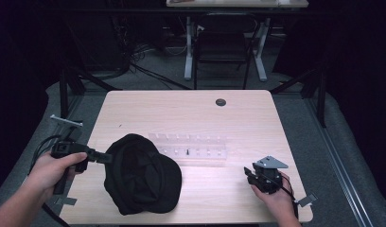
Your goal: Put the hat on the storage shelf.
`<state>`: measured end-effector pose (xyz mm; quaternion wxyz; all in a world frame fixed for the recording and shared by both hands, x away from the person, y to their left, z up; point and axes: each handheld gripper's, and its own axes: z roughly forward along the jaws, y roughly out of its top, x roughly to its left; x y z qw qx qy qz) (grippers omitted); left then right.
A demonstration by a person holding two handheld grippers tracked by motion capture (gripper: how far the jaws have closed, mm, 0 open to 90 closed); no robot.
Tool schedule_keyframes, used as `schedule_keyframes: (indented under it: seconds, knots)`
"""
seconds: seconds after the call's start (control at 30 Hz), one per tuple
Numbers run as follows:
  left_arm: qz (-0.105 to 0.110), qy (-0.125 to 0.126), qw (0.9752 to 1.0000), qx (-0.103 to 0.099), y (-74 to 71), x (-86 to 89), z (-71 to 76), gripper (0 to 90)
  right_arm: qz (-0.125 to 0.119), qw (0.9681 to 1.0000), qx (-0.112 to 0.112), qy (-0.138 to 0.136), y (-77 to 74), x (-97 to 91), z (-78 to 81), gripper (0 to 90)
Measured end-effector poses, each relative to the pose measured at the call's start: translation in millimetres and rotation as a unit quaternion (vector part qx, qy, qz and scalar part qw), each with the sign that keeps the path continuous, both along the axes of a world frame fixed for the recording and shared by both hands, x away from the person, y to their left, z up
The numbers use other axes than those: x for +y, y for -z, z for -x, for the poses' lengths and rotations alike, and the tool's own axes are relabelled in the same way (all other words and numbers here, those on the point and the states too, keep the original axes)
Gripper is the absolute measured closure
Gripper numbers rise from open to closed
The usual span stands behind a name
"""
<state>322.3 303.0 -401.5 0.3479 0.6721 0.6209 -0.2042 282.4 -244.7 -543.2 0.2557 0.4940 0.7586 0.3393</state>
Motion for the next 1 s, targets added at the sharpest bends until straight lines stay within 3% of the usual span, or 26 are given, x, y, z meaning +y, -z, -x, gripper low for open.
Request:
schedule_keyframes:
  seconds: [0.3, 0.47, 0.57, 0.67, 1.0]
  knots:
    - [0.0, 0.002, 1.0, -0.004, -8.6, 2.3, 1.0, 86.4, 0.001, 1.0, 0.001, -0.001, -0.1, 0.3, 0.2, 60.9]
    - [0.023, -0.001, 0.9997, -0.003, -15.5, 3.1, 1.3, 86.4, 0.001, 1.0, 0.0, 0.0, 0.3, 0.3, 0.0, 60.9]
    - [0.041, 0.0, 0.9991, -0.013, -21.4, 2.8, 2.1, 86.4, 0.0, 1.0, -0.001, -0.001, 0.3, 0.1, 0.1, 60.8]
    - [0.038, 0.004, 0.9991, -0.02, -29.0, 0.9, 3.0, 86.4, 0.0, 1.0, -0.001, 0.0, 0.4, 0.0, 0.1, 60.9]
    - [0.057, -0.006, 0.9974, -0.045, -50.6, 2.8, 2.8, 86.5, -0.002, 1.0, -0.001, -0.001, 0.3, -0.2, 0.2, 60.8]
